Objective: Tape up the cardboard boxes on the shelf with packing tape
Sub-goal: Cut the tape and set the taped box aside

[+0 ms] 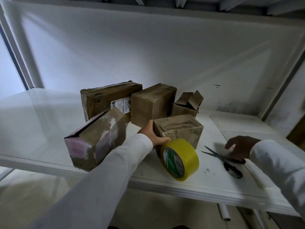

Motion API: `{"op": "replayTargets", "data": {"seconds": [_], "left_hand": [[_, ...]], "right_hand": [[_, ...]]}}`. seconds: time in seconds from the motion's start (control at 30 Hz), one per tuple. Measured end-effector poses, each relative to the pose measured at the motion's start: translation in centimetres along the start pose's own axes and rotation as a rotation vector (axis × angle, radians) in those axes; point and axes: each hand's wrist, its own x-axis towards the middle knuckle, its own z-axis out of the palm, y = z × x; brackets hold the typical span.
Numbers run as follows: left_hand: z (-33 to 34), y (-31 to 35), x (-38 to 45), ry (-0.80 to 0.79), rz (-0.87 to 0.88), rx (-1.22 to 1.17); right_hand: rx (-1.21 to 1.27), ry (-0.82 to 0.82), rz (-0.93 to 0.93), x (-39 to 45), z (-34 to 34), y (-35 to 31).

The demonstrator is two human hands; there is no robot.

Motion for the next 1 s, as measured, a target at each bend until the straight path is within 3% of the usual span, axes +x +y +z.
{"op": "replayTargets", "data": {"seconds": [0.03, 0.1, 0.17, 0.27, 0.47, 0.67, 0.8, 0.87, 1.0], "left_hand": [[0.0, 0.0, -0.1, 0.004, -0.003, -0.003], [0.0, 0.1, -0.1, 0.006, -0.007, -0.01], [0.0, 0.2, -0.3, 0.008, -0.011, -0.014], [0.2, 0.1, -0.5, 0.026, -0.017, -0.035], [0.6, 0.2, -1.1, 0.063, -0.037, -0.043], [0.7, 0.6, -1.6, 0.076, -0.042, -0.115], [-0.1, 0.8, -1.5, -0.055, -0.126, -0.201], [-1.1, 1.1, -1.0, -0.167, -0.184, -0.054], [-3.2, 2.7, -0.9, -0.268, -0.2, 0.479]], "right_hand": [[0.175, 0.037, -0.046, -0.7, -0.2, -1.2], [0.608, -0.064, -0.148, -2.5, -0.3, -4.7], [0.746, -0.19, -0.201, -3.9, -0.4, -8.2], [0.779, -0.278, -0.18, -4.3, 0.4, -11.6], [0.673, -0.157, -0.295, -4.4, 0.7, -13.3], [0.727, -0.139, -0.252, -4.2, 0.9, -13.4], [0.721, -0.169, -0.265, -4.2, 0.9, -13.4], [0.716, -0.185, -0.293, -4.3, 0.9, -13.6], [0.709, -0.18, -0.294, -4.4, 1.0, -13.9]]}}
